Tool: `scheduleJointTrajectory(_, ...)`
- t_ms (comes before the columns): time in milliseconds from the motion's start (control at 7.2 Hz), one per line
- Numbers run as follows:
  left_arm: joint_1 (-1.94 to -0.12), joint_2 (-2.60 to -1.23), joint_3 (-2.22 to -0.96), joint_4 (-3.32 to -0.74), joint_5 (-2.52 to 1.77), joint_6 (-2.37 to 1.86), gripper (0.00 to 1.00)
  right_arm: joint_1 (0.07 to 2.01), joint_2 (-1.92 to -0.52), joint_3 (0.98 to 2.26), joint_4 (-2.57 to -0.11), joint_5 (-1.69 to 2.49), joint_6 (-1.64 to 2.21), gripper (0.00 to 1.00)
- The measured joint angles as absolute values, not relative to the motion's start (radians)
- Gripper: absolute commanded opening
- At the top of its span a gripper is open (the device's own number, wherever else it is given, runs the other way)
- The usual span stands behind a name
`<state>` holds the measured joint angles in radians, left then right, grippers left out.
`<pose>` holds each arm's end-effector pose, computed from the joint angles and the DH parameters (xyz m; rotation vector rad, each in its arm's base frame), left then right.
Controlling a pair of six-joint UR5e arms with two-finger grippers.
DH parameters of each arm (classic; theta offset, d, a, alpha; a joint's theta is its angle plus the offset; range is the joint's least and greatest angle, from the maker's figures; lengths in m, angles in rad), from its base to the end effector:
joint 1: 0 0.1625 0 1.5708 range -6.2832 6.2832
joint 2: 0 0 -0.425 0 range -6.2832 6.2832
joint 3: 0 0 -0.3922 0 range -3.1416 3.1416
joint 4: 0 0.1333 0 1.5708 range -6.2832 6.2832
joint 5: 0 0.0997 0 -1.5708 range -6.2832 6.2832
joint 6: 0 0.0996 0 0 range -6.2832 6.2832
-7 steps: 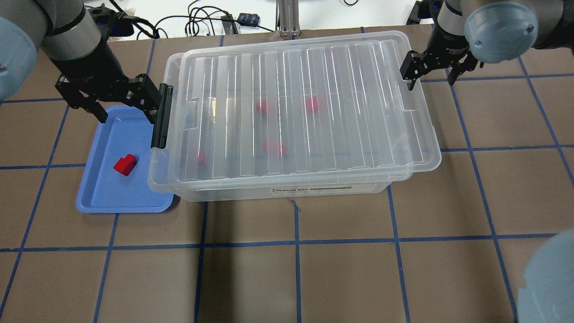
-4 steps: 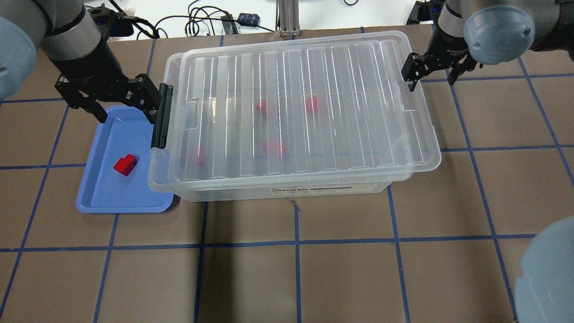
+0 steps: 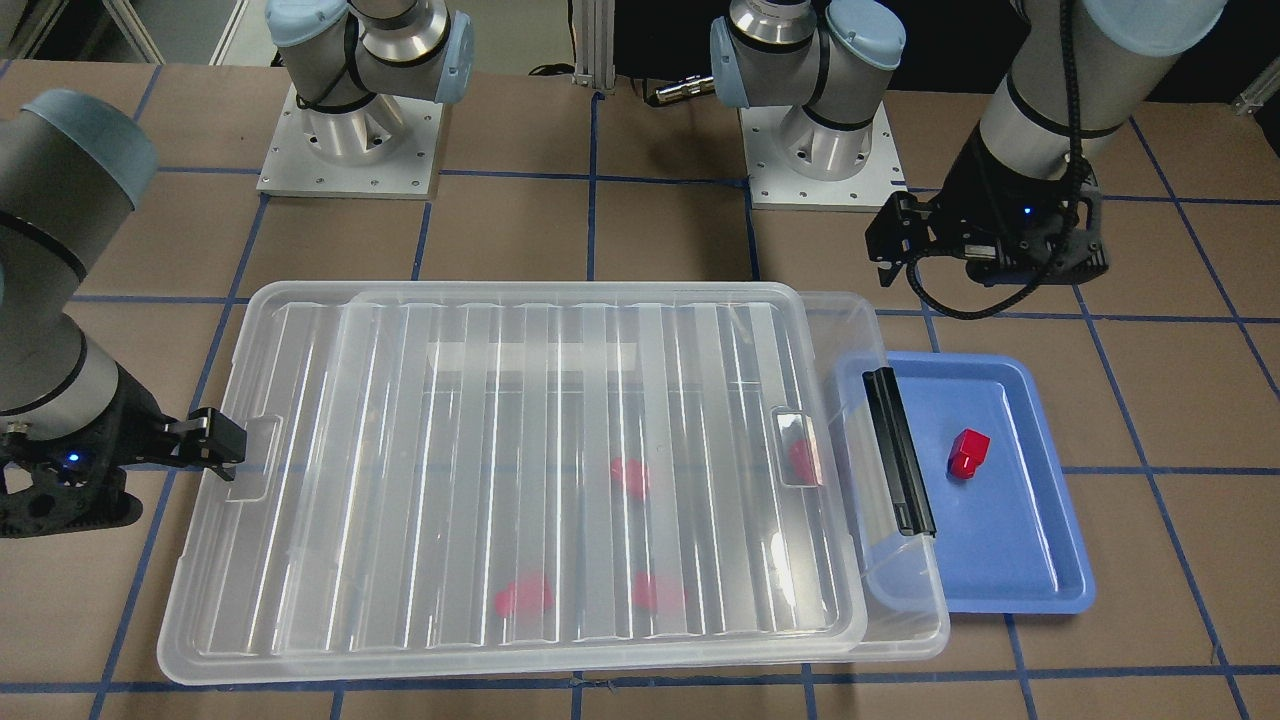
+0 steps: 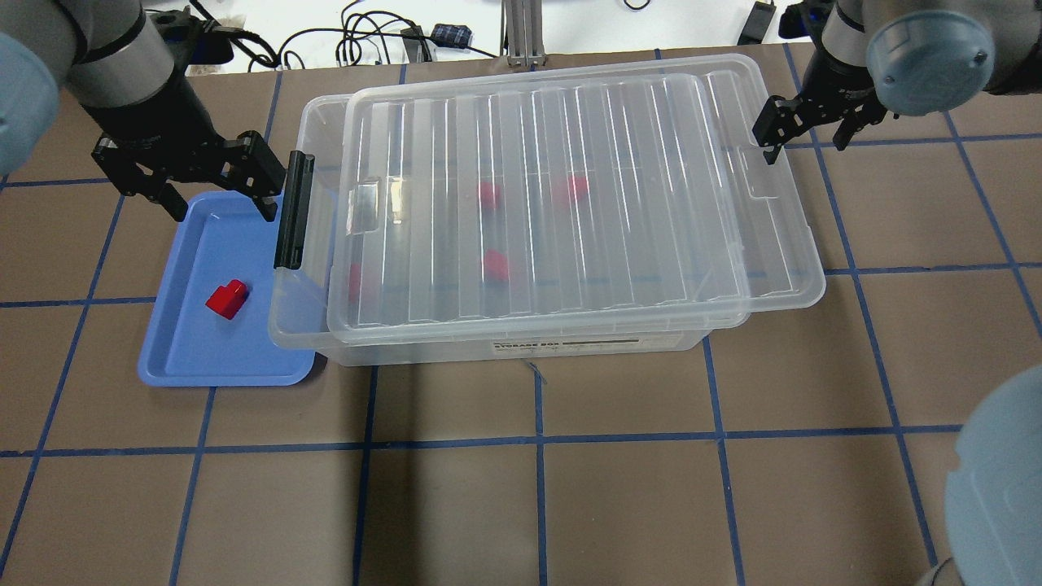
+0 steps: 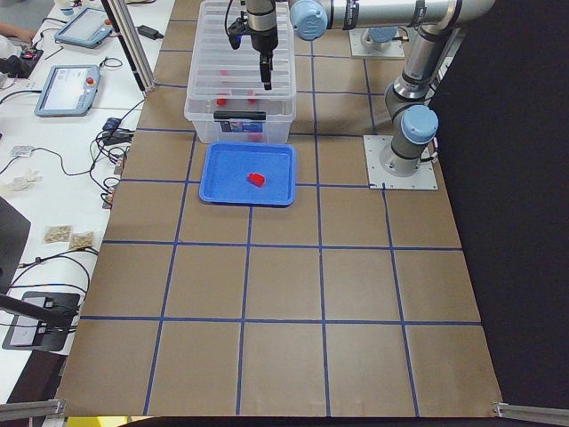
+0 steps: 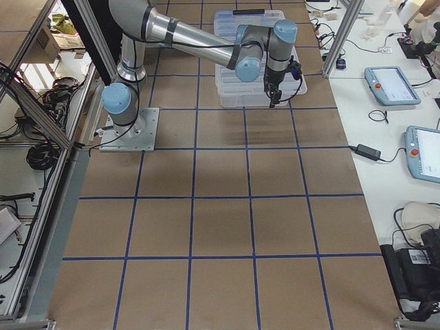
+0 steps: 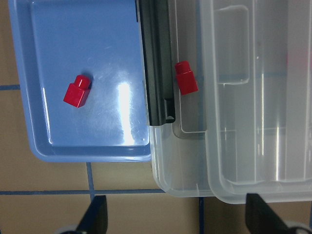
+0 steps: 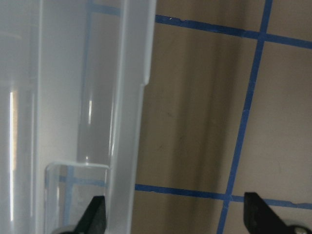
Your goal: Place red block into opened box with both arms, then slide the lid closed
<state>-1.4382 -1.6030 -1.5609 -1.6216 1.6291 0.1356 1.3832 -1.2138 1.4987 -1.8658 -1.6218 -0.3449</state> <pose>-0.0605 -0.5104 0.4721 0.0079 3.0911 0.1241 0.0093 -0.6385 0.3520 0.2424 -3.0802 -0.0057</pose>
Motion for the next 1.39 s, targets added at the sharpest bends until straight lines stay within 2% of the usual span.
scheduleJointTrajectory(694,-1.178,-1.654,-1.58,-1.545,1.623,0.553,1.0,1.212,-1.215,1.491,-1.862,-1.621,-0.499,1.0)
scheduleJointTrajectory(1389,-1.166,-1.719,-1.786,-1.223,1.621,0.754,1.0,1.145,-1.217,1.487,-1.861,-1.624,-0.54,1.0)
